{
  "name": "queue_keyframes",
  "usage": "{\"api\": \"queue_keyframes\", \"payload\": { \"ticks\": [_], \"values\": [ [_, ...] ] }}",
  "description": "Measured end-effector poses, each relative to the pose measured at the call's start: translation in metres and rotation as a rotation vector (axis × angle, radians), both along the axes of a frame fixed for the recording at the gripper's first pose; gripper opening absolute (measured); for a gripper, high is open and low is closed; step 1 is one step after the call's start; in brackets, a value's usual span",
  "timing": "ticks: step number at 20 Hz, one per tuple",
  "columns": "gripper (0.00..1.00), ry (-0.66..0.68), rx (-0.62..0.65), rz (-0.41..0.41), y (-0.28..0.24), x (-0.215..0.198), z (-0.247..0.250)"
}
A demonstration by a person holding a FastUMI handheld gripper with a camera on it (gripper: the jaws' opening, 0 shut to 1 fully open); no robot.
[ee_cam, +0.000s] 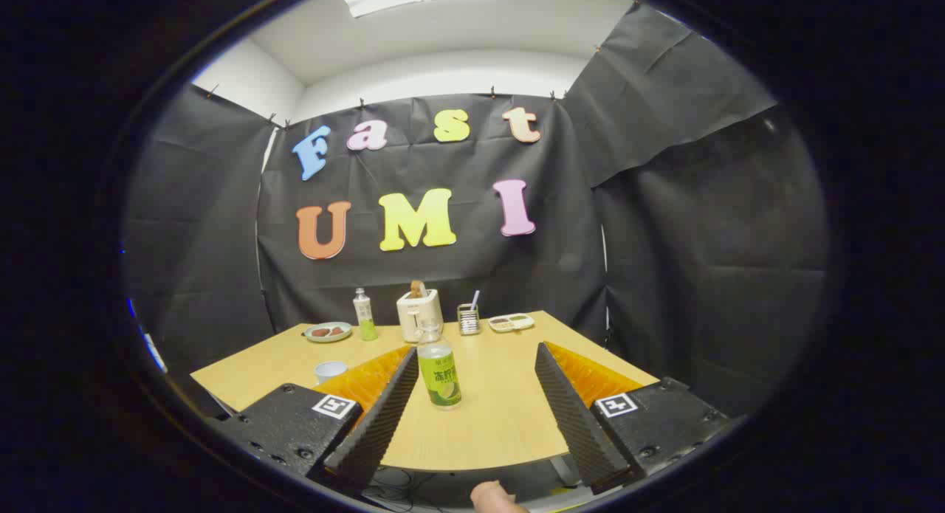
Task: Take the bottle from table, then pour the juice into the cup, finally place the bottle on the coaster
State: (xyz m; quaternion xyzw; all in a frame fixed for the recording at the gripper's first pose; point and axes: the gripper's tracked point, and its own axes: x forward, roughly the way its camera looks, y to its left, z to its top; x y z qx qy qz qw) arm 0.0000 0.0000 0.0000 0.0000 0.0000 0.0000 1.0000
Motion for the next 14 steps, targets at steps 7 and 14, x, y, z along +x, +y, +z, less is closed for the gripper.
{"api": "queue_keyframes", "payload": {
  "ticks": [7, 14],
  "values": [
    [1.0, 0.0, -0.018, 0.001, 0.004, 0.002, 0.004],
    [1.0, 0.018, -0.033, 0.022, 0.012, 0.011, -0.009]
  ]
}}
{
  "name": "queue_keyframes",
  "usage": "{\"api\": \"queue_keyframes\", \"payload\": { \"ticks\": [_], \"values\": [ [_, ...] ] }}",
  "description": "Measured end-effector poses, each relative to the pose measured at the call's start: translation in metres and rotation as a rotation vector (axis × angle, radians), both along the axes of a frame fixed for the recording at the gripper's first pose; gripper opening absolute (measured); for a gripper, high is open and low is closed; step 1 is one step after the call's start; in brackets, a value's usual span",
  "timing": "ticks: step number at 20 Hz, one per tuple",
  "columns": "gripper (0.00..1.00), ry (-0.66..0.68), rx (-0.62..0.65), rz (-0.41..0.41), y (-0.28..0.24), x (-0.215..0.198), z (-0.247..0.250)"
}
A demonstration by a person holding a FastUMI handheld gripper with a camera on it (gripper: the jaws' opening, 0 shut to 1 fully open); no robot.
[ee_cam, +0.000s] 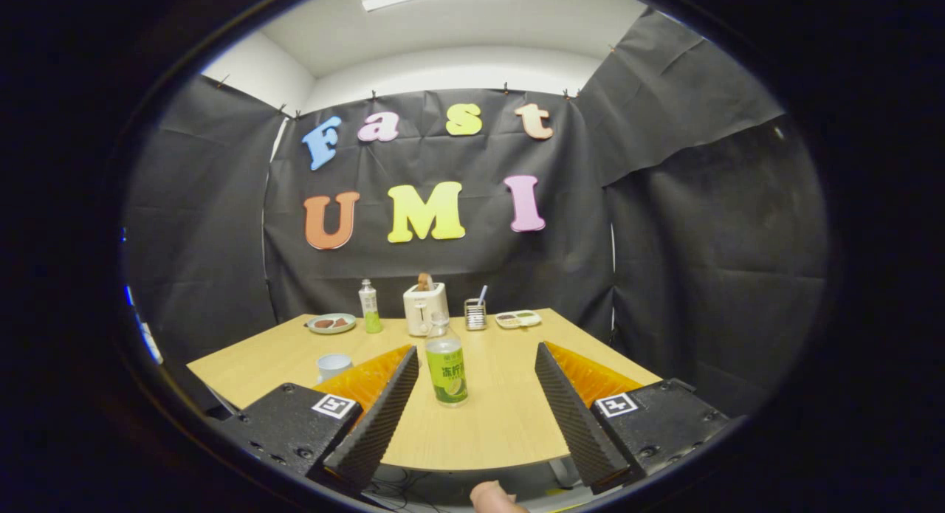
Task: Take the bottle from table, then pour the juice into the cup, finally place the bottle on the coaster
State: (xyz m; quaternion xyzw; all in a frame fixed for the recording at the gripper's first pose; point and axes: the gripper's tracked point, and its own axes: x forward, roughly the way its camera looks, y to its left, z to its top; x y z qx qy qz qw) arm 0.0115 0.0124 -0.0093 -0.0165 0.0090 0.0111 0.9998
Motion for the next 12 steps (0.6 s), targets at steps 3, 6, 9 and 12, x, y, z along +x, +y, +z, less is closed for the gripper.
{"api": "queue_keyframes", "payload": {
  "ticks": [3, 6, 9, 12],
  "values": [
    [1.0, 0.015, 0.004, 0.021, 0.004, 0.008, -0.012],
    [1.0, 0.021, -0.027, 0.023, 0.004, 0.025, -0.021],
    [1.0, 0.029, -0.051, 0.043, 0.011, 0.046, -0.031],
    [1.0, 0.048, -0.068, 0.06, 0.02, 0.074, -0.042]
  ]
}}
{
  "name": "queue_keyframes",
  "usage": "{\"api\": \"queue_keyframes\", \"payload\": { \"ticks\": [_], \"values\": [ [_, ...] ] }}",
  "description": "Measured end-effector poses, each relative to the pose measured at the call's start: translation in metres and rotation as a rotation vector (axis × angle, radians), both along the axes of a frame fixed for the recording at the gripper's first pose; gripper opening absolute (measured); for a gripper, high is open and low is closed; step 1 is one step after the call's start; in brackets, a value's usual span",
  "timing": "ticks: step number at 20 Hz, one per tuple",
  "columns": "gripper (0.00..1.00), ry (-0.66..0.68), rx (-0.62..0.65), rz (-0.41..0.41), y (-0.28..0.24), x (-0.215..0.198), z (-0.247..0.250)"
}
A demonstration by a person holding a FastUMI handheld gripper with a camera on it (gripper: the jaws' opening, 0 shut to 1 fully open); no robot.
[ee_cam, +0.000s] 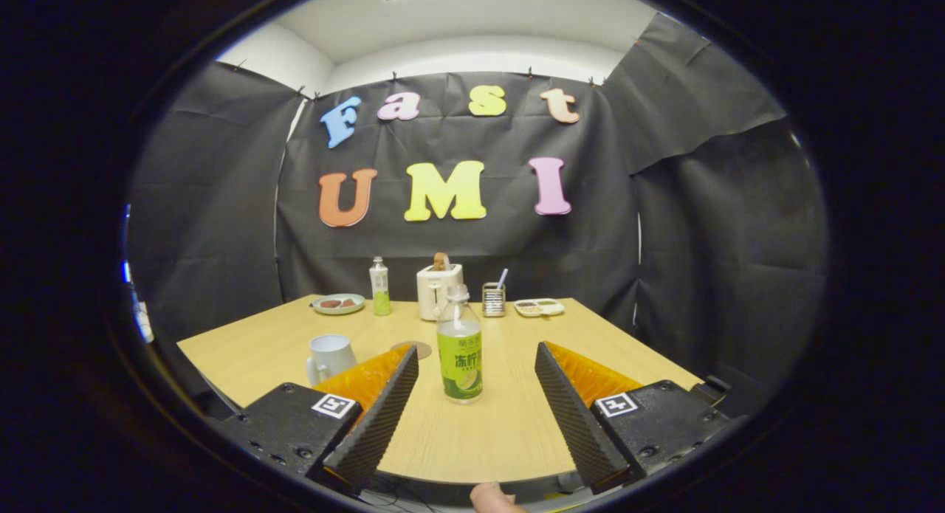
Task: Take the bottle from table, then pour the juice into the cup, finally place the bottle on the coaster
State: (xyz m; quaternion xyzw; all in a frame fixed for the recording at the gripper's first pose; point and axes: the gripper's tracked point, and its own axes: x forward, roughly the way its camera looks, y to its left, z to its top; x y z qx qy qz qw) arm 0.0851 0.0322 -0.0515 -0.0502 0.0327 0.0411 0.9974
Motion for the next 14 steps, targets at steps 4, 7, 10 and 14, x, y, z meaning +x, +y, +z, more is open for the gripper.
{"api": "queue_keyframes", "payload": {
  "ticks": [4, 7, 10, 14],
  "values": [
    [1.0, 0.026, 0.017, 0.018, 0.014, 0.041, -0.015],
    [1.0, 0.053, 0.043, 0.02, 0.022, 0.074, -0.025],
    [1.0, 0.075, 0.029, 0.023, 0.027, 0.104, -0.034],
    [1.0, 0.076, 0.001, -0.026, 0.019, 0.14, -0.038]
  ]
}}
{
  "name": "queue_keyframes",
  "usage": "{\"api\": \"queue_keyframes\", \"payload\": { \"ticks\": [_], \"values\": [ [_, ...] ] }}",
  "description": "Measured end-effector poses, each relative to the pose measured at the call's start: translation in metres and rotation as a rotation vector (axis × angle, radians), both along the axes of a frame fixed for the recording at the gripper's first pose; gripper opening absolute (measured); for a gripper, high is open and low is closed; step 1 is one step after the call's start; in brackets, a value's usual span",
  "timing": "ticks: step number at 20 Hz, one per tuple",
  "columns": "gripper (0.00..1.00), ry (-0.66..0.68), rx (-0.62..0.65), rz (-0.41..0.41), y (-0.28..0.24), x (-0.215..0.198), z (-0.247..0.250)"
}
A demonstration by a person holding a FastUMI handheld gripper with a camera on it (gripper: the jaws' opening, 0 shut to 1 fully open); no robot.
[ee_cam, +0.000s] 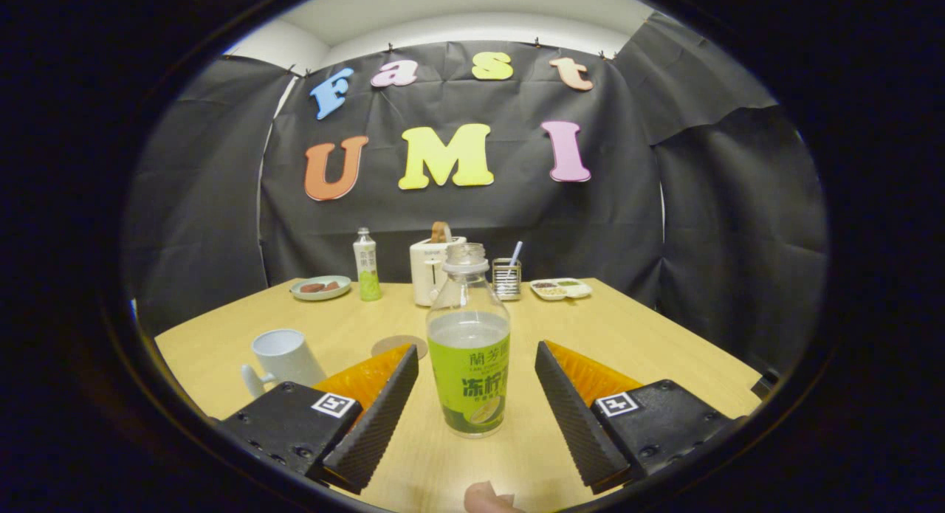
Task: Take the bottle from table, then pour the juice into the cup, finally place the bottle on the coaster
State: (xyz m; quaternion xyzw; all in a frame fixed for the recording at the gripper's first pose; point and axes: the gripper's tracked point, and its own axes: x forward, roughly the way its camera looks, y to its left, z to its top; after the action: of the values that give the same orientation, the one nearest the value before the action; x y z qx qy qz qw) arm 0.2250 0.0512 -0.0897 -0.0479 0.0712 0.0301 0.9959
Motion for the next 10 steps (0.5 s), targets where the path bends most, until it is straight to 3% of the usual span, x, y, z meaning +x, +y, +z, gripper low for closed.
{"api": "queue_keyframes", "payload": {
  "ticks": [10],
  "values": [
    [1.0, 0.044, 0.015, 0.009, 0.008, 0.047, -0.016]
  ]
}}
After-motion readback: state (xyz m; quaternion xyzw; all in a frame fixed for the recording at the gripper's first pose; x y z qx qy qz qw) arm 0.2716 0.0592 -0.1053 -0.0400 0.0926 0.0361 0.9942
